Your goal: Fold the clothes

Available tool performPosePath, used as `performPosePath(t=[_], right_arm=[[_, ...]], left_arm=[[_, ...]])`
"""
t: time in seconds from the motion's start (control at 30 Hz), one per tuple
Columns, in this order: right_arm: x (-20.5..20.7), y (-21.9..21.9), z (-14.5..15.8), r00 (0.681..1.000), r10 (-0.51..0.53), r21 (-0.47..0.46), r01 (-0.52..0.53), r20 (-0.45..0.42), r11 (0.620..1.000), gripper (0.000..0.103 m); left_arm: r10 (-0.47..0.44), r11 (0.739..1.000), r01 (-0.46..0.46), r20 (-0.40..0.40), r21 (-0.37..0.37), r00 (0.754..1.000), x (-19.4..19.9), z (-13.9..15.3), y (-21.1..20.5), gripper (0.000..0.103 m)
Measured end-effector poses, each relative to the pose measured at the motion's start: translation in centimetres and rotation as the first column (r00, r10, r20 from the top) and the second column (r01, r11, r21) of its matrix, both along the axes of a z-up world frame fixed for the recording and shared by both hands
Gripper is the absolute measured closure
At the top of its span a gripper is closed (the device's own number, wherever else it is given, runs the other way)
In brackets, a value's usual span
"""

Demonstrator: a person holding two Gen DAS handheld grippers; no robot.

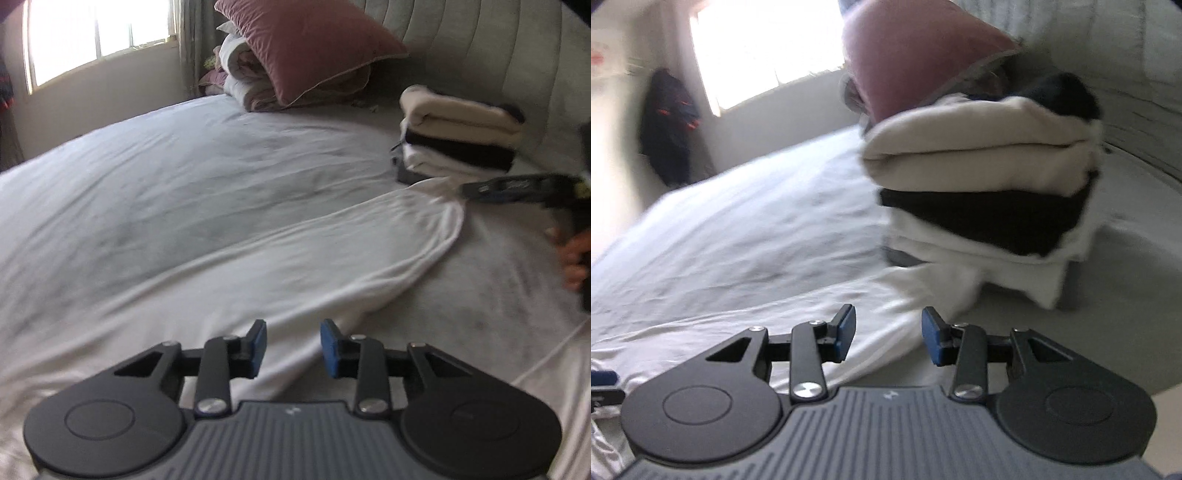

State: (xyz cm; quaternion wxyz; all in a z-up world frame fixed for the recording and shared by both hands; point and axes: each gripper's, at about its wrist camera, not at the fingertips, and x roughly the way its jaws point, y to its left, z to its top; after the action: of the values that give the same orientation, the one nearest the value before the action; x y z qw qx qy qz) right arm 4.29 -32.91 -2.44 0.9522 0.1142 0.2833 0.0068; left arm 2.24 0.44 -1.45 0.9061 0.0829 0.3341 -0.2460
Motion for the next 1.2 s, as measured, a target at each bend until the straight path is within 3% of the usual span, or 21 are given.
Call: performPosePath(t=[0.2,0.37,0.5,0.57,0.63,0.67,0.77,0.93,1.07,1.13,1.2], right_arm=[[0.8,1.9,-1.3,0.998,0.069,-0.016,-0.069,0.013,0.998,0.061],[1.2,0.5,-1.8,0.998,-0.057,-0.091,0.054,-0.032,0.994,0.069],[0.5,-1.2,-1.6,0.970,-0.230,-0.197,0.211,-0.074,0.957,0.070],[0.1,-1.9,-1.3,0.961,-0.263,-0.197,0.243,-0.082,0.950,0.070],[-0.4,-2.1,-0.8,0.960,-0.268,-0.178,0.250,-0.084,0.952,0.068],[-0.6,-2.2,-0.6,0.959,-0.270,-0.169,0.253,-0.086,0.953,0.062],[-1.1,-2.4,0.0,0.959,-0.271,-0.145,0.258,-0.086,0.955,0.062],[-0.5,-1.2,0.0,0.972,-0.222,-0.157,0.208,-0.076,0.965,0.061],[-0.1,-0.1,-0.2,0.978,-0.181,-0.150,0.165,-0.103,0.975,0.060],[0.0,0.9,0.0,0.982,-0.149,-0.162,0.129,-0.117,0.978,0.057],[-0.3,2.2,0.4,0.987,-0.106,-0.174,0.085,-0.119,0.981,0.053]], left_arm=[[-0.067,0.998,0.066,-0.029,-0.013,0.997,0.0,-1.6,-0.3,0.073],[-0.109,0.994,0.108,-0.041,-0.027,0.993,0.0,-2.2,-0.2,0.072],[-0.140,0.990,0.138,-0.065,-0.037,0.988,0.0,-2.2,0.1,0.072],[-0.157,0.987,0.154,-0.076,-0.046,0.985,-0.1,-2.0,0.3,0.072],[-0.167,0.985,0.163,-0.082,-0.061,0.983,-0.2,-1.7,0.6,0.073],[-0.169,0.984,0.164,-0.082,-0.068,0.982,-0.3,-1.6,0.7,0.073],[-0.175,0.982,0.171,-0.056,-0.076,0.983,-0.7,-1.4,0.8,0.073],[-0.168,0.983,0.161,-0.085,-0.083,0.982,-0.2,-1.9,0.9,0.073],[-0.229,0.973,0.227,-0.112,-0.033,0.967,-0.9,-1.9,0.0,0.073],[-0.229,0.973,0.226,-0.094,-0.045,0.969,-1.3,-1.5,0.3,0.071],[-0.169,0.985,0.164,-0.089,-0.057,0.982,-1.0,-1.2,1.3,0.069]])
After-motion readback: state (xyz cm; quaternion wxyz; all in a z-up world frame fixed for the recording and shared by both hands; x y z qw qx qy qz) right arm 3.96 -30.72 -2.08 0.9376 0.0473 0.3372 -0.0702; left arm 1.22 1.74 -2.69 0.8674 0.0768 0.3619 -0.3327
